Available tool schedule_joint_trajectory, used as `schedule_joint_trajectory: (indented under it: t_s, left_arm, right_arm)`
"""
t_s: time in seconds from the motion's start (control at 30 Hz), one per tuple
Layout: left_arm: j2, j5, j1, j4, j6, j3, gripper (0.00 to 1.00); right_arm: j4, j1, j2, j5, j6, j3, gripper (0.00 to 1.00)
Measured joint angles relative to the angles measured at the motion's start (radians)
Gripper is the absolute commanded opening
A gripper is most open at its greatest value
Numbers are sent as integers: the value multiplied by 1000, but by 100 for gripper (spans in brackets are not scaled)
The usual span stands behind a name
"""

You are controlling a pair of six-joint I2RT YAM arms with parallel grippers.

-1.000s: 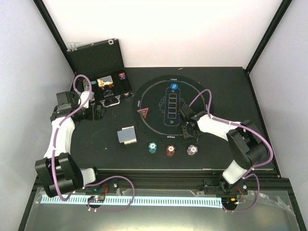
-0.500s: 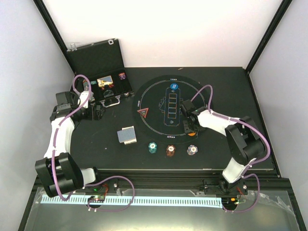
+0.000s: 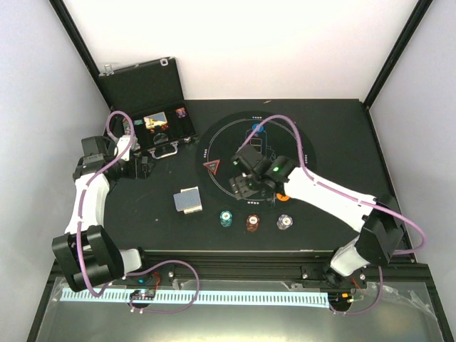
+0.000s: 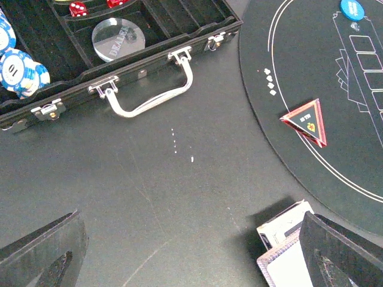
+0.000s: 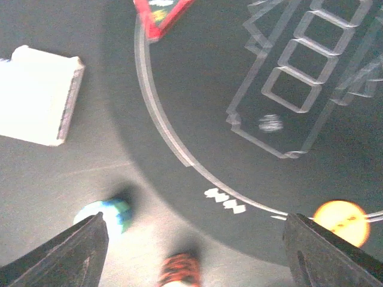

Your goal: Distribute texas hold em gaming equipment

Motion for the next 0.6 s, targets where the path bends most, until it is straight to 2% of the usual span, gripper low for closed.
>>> schedule_joint_trajectory:
  t_s: [0.23,0.4,0.6]
  left_arm:
    - [0,2,9,-18,3,7,99]
    - [0,5,13,-23,11,11,99]
    - [0,12,24,-28,19,12,99]
  right_arm:
    - [-45,214,135,-89,11,91,84]
    - [-65,257,248,-123,11,100,82]
    - [-82,259,298,-126,5,105,81]
